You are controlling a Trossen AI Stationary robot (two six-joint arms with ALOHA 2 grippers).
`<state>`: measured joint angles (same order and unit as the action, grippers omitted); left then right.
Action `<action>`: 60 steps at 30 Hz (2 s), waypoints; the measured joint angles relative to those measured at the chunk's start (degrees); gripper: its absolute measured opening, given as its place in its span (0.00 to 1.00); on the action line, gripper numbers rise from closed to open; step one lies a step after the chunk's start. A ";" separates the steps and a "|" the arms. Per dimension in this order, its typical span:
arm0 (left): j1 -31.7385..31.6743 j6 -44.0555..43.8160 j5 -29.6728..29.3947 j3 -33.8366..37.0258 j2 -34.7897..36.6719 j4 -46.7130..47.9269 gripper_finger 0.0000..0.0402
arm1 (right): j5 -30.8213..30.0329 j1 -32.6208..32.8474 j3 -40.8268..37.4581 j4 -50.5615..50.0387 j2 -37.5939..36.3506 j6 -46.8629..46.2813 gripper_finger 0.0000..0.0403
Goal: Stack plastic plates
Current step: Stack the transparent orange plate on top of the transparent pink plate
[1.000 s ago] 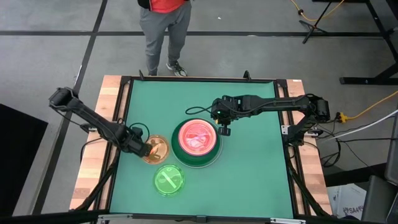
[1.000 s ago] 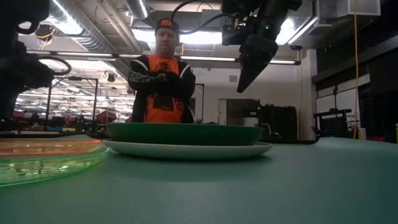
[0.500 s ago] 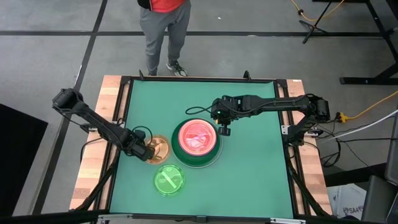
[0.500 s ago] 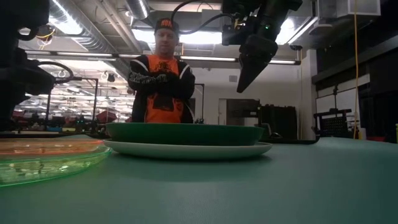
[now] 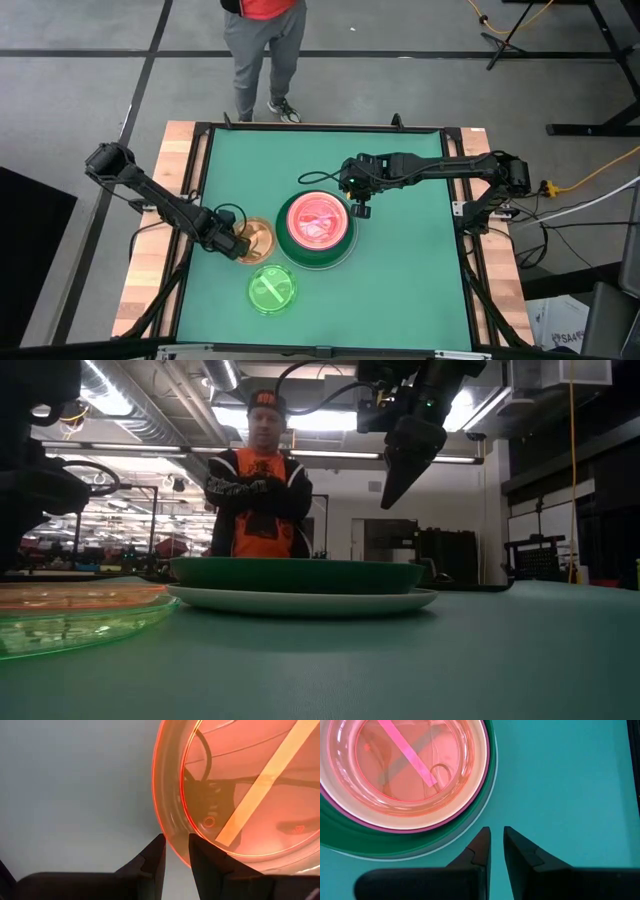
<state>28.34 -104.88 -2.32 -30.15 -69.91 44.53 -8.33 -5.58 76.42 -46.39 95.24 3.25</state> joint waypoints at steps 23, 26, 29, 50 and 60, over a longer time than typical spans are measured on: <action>-0.02 -1.49 -0.13 -0.11 0.04 -0.29 0.01 | -0.67 2.23 -0.07 -0.84 -3.49 0.03 0.10; -0.04 -1.49 -0.31 -0.11 0.04 -0.25 0.01 | -0.60 2.56 -0.07 -0.97 -6.11 0.04 0.10; -0.04 -1.49 -0.33 -0.11 0.05 -0.19 0.00 | -1.72 2.64 -0.07 -1.34 -8.98 0.03 0.10; -0.20 -1.40 -2.94 -0.02 8.10 0.50 0.00 | -4.59 2.56 -19.30 6.37 -33.28 -3.34 0.10; -0.24 -1.59 -4.44 -0.02 16.41 1.01 0.00 | -4.57 2.56 -30.98 10.69 -43.45 -6.25 0.10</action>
<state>28.10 -106.47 -6.77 -30.17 -53.50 45.54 -12.90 -3.03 45.45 -35.70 51.79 -3.00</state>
